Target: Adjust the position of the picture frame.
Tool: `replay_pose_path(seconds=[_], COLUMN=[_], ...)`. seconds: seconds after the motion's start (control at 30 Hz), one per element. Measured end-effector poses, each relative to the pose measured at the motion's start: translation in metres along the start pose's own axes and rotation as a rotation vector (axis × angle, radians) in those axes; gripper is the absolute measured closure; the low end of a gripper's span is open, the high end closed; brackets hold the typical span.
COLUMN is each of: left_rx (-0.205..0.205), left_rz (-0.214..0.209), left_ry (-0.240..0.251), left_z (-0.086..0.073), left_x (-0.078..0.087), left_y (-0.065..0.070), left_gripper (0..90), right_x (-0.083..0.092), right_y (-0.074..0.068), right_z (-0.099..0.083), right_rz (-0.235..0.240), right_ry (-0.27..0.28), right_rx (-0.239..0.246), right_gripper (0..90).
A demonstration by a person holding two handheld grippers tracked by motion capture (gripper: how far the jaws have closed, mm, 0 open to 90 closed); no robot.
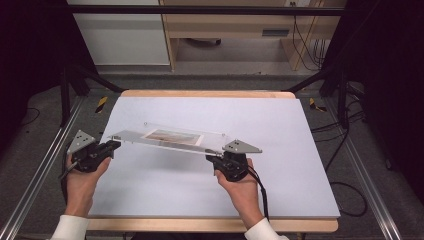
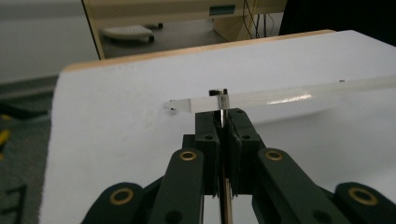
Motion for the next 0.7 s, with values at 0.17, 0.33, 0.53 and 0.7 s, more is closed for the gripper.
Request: replay_pose_path(seconds=[0.17, 0.33, 0.53, 0.7], left_rx=[-0.027, -0.046, -0.056, -0.062], left_rz=[-0.007, -0.015, -0.027, -0.038], left_ry=[0.033, 0.054, 0.066, 0.081], left_z=[0.008, 0.014, 0.021, 0.027], left_x=[0.004, 0.003, -0.002, -0.006], left_y=[0.010, 0.017, 0.029, 0.040], left_gripper=[83.7, 83.5, 83.5, 83.4], right_x=[0.003, 0.008, 0.019, 0.032], right_y=[0.010, 0.014, 0.022, 0.032], right_z=[-0.003, -0.002, 0.000, 0.003], right_rz=[-0.017, -0.034, -0.044, -0.060], right_ry=[0.013, 0.026, 0.036, 0.045], right_rx=[-0.022, -0.019, -0.023, -0.020], right_gripper=[90.0, 90.0, 90.0, 90.0])
Point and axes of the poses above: each handheld gripper's, and its own axes: x roughly backward along the jaws, z roughly out of its top, y roughly to its right, the point moved 4 cm from there along -x, roughly forward along the jaws, and after that the axes turned 10 degrees about z, right-handed, at the moved point
